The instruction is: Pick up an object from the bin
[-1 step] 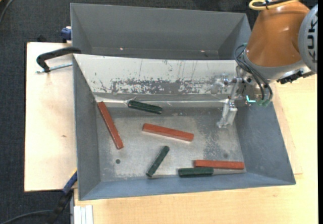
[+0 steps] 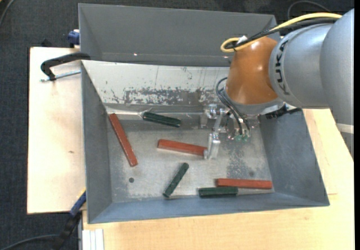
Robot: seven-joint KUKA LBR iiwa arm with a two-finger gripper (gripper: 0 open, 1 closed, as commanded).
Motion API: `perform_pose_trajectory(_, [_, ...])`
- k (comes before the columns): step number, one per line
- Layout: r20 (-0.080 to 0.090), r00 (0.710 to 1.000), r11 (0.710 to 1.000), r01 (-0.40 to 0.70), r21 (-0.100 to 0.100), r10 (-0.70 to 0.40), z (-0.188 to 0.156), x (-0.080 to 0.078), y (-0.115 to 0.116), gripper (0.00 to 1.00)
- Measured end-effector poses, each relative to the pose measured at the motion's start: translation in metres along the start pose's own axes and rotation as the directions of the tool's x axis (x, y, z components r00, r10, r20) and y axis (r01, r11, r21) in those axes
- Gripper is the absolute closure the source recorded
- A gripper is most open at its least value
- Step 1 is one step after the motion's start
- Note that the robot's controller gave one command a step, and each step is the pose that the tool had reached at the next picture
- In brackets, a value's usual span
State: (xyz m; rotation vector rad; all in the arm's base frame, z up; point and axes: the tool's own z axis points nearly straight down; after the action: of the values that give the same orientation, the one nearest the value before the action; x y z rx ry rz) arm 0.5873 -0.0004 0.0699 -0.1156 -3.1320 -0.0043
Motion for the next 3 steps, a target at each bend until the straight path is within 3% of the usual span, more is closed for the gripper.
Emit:
perform_pose_trajectory(1, [0.002,0.999,0.999,0.043,-0.002,-0.043,0.0,0.078,0.071,0.0])
perform_pose_trajectory(2, [0.012,0.988,0.988,-0.155,-0.005,0.155,-0.017,0.088,0.138,0.0])
perform_pose_trajectory(3, [0.012,0.988,0.988,-0.157,-0.002,0.157,-0.016,0.088,0.135,1.0])
